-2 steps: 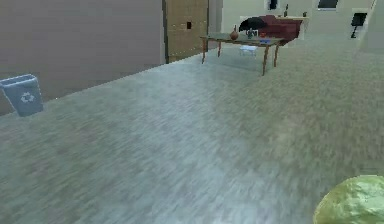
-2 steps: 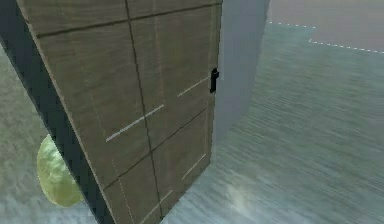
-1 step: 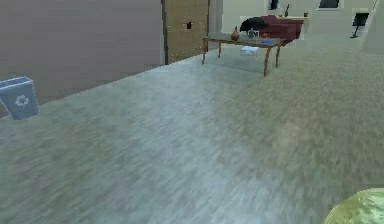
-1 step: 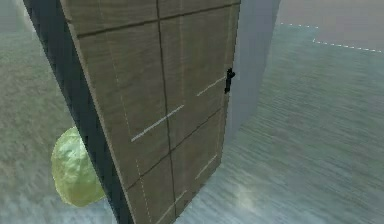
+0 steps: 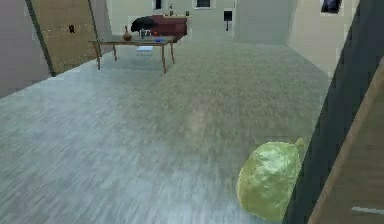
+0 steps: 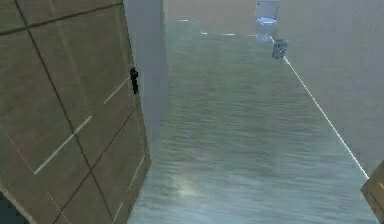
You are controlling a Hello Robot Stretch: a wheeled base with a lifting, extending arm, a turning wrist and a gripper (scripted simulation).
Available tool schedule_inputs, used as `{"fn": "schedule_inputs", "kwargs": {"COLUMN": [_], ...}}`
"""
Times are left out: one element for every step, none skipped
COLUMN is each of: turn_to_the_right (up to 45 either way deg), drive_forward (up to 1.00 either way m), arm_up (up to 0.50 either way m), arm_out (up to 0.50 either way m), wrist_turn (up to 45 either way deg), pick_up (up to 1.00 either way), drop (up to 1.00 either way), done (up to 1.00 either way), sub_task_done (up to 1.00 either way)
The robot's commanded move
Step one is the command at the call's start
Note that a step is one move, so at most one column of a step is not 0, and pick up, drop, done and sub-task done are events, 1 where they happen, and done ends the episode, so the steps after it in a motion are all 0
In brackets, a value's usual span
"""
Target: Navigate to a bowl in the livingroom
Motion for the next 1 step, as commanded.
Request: {"fn": "schedule_inputs", "kwargs": {"turn_to_the_right": [0.0], "drive_forward": [0.9], "arm_up": [0.0], "arm_out": [0.0], "wrist_turn": [0.0], "pick_up": [0.0], "drop": [0.0], "done": [0.0], "sub_task_done": [0.0]}}
